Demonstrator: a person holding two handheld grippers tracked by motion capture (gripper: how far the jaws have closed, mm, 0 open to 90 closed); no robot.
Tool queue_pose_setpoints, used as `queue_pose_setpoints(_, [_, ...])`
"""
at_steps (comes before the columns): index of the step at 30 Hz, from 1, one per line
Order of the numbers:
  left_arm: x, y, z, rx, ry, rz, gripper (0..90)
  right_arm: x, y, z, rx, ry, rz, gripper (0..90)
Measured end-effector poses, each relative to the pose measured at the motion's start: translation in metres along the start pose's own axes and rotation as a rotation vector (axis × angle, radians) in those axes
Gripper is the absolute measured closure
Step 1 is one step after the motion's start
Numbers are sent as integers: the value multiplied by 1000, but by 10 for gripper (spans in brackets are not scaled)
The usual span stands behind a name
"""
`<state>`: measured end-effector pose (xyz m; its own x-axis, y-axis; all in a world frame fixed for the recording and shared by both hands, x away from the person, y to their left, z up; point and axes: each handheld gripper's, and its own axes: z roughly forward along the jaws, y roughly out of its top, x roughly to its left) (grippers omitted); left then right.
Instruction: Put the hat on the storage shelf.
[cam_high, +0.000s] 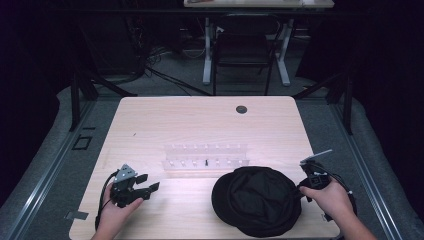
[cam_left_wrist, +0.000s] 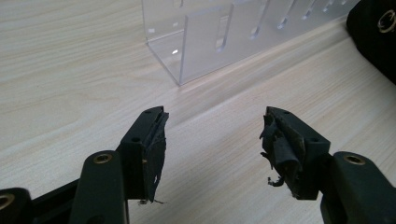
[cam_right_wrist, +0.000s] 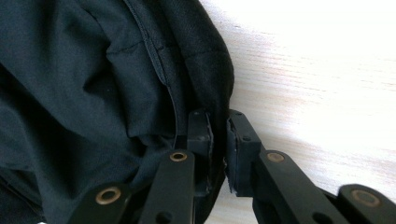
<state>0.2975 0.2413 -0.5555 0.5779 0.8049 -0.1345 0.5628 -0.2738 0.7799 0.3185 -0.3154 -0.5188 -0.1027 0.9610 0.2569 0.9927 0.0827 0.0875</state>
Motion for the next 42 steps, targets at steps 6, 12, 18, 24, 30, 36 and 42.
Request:
queue_pose_setpoints(6, [0,0,0,0,-1,-4,399,-1,2,6,0,18,19,807])
queue_pose_setpoints(12, [0,0,0,0,-1,-2,399,-1,3,5,19,30,8,838])
queue_pose_setpoints(18, [0,0,0,-2,-1,-5,399,0,4,5,26,24,-2,836])
queue_pose_setpoints(24, [0,0,0,5,-2,-3,399,0,4,5,27,29,-3,849])
queue_pose_setpoints(30, [0,0,0,4,-2,-4,399,-4,3,2,31,56,-11,866])
queue_pose_setpoints(36, [0,0,0,5,-1,-5,399,-3,1,-1,9,83,5,874])
queue_pose_setpoints(42, [1,0,0,5,0,-3,399,-4,0,-7,12,105,-1,875])
